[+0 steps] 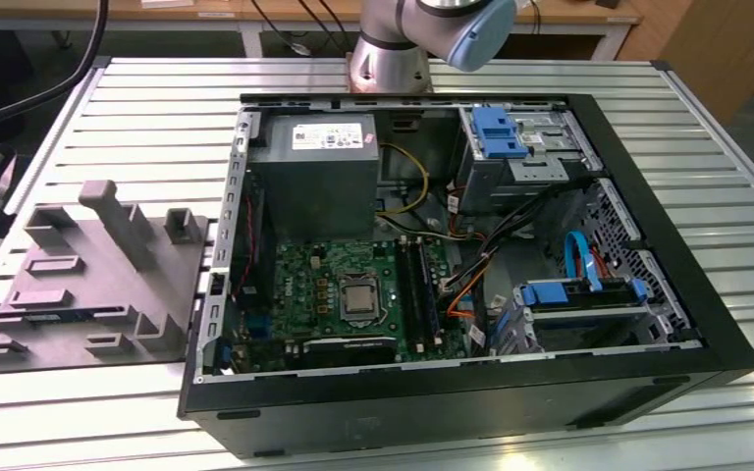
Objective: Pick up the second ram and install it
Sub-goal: 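Pick up the second ram and move it above second insertion slot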
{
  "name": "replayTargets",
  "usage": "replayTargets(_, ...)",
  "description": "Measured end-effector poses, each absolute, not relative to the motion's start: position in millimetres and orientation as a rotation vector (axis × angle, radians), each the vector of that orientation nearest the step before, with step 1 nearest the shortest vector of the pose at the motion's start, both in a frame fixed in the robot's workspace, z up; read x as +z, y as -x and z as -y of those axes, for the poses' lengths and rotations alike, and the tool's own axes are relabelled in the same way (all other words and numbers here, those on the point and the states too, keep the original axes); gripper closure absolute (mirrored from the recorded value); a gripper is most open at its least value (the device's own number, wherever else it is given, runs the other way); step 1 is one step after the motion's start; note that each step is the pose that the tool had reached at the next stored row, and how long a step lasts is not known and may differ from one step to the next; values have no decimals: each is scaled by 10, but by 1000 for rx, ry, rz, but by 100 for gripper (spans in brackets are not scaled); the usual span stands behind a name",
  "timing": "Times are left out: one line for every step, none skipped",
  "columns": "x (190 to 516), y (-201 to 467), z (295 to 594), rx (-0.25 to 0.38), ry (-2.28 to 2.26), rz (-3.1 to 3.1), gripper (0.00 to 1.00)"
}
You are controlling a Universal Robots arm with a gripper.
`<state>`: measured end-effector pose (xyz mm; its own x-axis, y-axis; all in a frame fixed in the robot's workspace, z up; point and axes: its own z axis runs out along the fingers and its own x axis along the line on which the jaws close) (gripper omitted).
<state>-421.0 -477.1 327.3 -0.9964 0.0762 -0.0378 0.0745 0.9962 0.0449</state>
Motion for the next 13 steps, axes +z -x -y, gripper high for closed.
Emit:
replayTargets(3273,4210,4772,68,-117,-3099,90)
replayTargets(3273,4210,4772,68,-117,-3099,90)
replayTargets(3273,4210,4773,67,-117,-3099,90)
replayTargets(3273,4210,4774,68,-117,-3099,90)
replayTargets(3273,4211,4774,67,-117,-3099,90)
replayTargets(3273,4211,4775,68,-117,-3099,90)
replayTargets(3273,4211,4776,68,-117,-3099,90)
replayTargets(3273,4211,4776,68,-116,-3099,90)
replayTargets(3273,4211,4776,68,-106,-3100,90)
replayTargets(3273,4211,4776,68,-88,-3101,90)
replayTargets(3273,4211,4776,69,-58,-3102,90)
replayTargets(3272,4211,4776,69,-29,-3103,90)
replayTargets(3271,4211,4776,70,-2,-3103,90)
